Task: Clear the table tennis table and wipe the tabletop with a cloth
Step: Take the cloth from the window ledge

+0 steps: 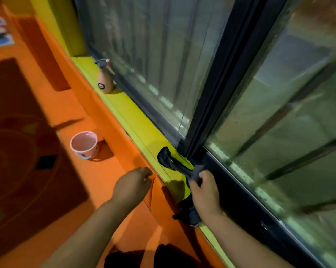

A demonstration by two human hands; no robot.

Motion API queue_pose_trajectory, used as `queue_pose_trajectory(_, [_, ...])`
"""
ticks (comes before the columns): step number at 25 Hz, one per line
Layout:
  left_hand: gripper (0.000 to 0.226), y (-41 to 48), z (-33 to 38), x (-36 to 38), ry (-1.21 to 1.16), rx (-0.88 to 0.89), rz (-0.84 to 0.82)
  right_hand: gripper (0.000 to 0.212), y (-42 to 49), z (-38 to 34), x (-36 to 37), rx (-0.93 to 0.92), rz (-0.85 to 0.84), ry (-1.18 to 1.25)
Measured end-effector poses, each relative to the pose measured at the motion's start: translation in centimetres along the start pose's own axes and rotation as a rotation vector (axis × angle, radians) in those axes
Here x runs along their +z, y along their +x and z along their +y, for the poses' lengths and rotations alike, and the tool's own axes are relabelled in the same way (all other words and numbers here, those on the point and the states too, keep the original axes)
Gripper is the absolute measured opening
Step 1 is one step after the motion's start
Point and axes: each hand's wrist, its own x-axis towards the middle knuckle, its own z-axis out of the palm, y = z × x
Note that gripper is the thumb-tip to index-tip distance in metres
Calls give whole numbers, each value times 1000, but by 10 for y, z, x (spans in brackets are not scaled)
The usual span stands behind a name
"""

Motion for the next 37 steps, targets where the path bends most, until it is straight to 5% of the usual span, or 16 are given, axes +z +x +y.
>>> queue_pose_trajectory(6, [76,-39,-19,-12,-172,-172,183,11,-20,-65,42,-503,-537,188])
queue_pose_trajectory(10, [35,-88,-54,-51,-246,-194,307,16,-49,-100,81,-604,-724,268])
queue_pose_trajectory(15, [28,-163,-86,-107,-398,-324,453,19,-96,-154,111,-719,-764,280])
queue_pose_trajectory(17, [21,-194,-99,-131,-484,-331,549,3,-125,-176,126,-769,-801,300])
queue_pose_trajectory(26, [14,-355,-192,-240,-528,-375,994,25,-297,-255,230,-994,-868,219])
queue_pose_trajectory(31, [16,-439,-249,-283,-461,-464,1148,9,-367,-282,287,-921,-914,128])
queue_pose_trajectory(37, [5,-515,-319,-301,-493,-603,1482,46,-419,-340,324,-1080,-885,80])
